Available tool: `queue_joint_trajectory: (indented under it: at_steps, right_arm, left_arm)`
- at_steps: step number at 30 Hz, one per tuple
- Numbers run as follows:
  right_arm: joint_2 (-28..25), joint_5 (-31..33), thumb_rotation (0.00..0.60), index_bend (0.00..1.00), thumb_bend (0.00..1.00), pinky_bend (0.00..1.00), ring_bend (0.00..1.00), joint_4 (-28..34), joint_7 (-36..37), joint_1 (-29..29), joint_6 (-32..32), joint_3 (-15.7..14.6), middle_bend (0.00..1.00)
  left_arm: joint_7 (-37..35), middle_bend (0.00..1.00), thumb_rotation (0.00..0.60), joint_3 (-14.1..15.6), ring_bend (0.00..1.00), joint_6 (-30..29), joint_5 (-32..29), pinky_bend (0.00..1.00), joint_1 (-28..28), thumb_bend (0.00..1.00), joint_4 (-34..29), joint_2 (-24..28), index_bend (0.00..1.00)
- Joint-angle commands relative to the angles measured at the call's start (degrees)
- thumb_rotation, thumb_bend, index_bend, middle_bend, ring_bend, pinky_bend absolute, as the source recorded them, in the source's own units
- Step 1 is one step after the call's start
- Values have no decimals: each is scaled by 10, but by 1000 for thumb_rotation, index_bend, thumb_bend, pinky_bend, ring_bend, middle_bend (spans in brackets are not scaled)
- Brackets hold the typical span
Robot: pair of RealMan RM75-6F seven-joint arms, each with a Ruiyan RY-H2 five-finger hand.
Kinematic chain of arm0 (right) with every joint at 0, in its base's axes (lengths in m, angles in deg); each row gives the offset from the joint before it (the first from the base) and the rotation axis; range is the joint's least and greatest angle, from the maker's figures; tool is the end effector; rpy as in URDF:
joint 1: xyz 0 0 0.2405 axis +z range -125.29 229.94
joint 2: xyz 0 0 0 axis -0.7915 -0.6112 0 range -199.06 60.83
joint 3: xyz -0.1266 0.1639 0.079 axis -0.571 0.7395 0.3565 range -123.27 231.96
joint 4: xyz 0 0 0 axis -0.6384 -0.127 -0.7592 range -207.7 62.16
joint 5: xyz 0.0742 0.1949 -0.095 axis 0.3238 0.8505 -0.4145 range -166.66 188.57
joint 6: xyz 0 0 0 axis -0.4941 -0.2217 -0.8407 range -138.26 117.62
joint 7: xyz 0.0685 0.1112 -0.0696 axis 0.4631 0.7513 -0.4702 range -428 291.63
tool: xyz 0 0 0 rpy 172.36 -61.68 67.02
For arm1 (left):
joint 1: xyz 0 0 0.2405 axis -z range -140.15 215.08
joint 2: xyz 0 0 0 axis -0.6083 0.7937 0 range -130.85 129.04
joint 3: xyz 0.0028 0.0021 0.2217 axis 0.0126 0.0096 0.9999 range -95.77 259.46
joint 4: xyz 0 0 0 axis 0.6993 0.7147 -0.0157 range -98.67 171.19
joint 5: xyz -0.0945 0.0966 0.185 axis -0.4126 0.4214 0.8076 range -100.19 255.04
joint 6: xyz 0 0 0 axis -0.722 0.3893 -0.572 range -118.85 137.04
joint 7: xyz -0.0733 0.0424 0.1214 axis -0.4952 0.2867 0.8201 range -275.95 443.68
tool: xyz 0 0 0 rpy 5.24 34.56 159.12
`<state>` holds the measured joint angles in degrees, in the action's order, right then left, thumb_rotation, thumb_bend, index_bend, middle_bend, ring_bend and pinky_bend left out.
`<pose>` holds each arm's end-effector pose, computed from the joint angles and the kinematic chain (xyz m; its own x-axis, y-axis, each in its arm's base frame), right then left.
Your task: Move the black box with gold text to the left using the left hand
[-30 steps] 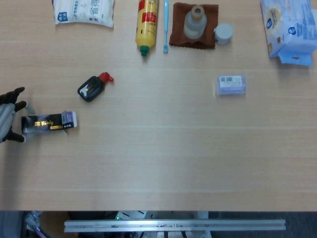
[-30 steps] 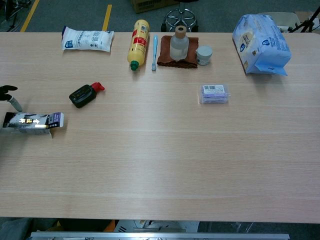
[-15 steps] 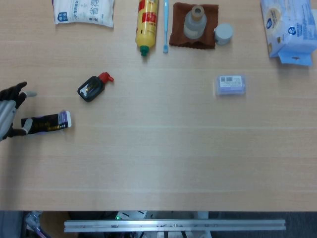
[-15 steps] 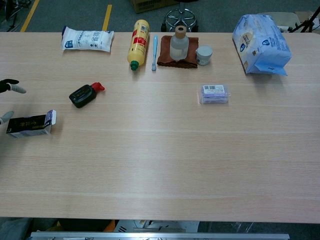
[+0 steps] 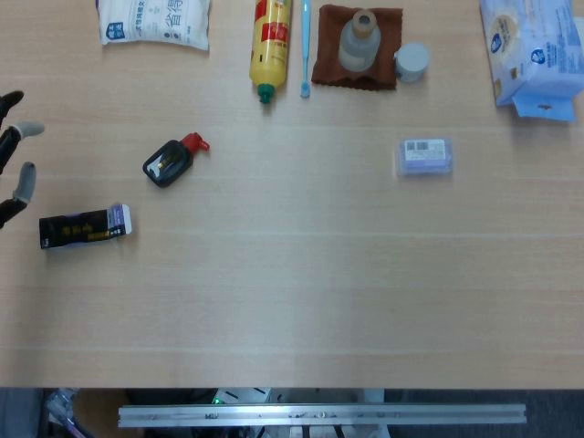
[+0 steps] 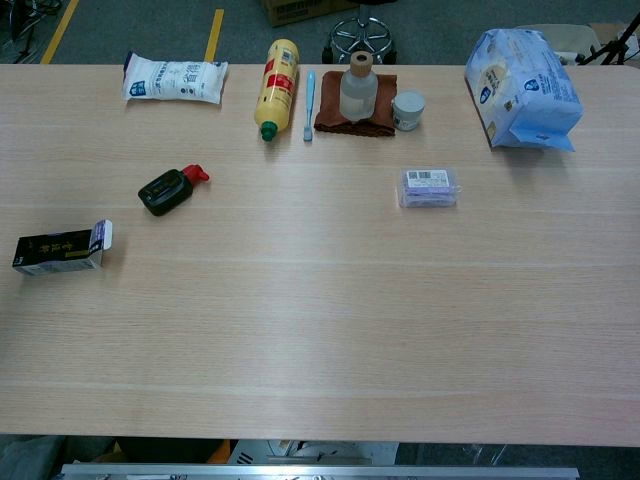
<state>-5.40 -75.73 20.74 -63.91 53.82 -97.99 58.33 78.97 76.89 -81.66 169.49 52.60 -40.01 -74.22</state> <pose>-0.2885 -0.1712 0.1348 0.3141 0.0409 0.9485 -0.9493 0.0264 0.3132 -0.2643 0.2440 0.1186 0.3894 -0.2040 0.8982 0.8637 -0.2580 -0.4330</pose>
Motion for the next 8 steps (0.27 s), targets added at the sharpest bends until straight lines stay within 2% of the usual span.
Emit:
queue_joint_trajectory:
  at_steps: [1,8]
  right_arm:
    - [1,6,600,208,38,171,112,0,3,1,6,-1,152]
    - [3,10,600,208,38,171,112,-6,11,3,12,0,152]
  left_arm:
    - [39,234,600,2,224,-5,3,270,-20,448,-51,31,327]
    - [68,229,600,10,226,22,-18,273,-25,448,-61,36,326]
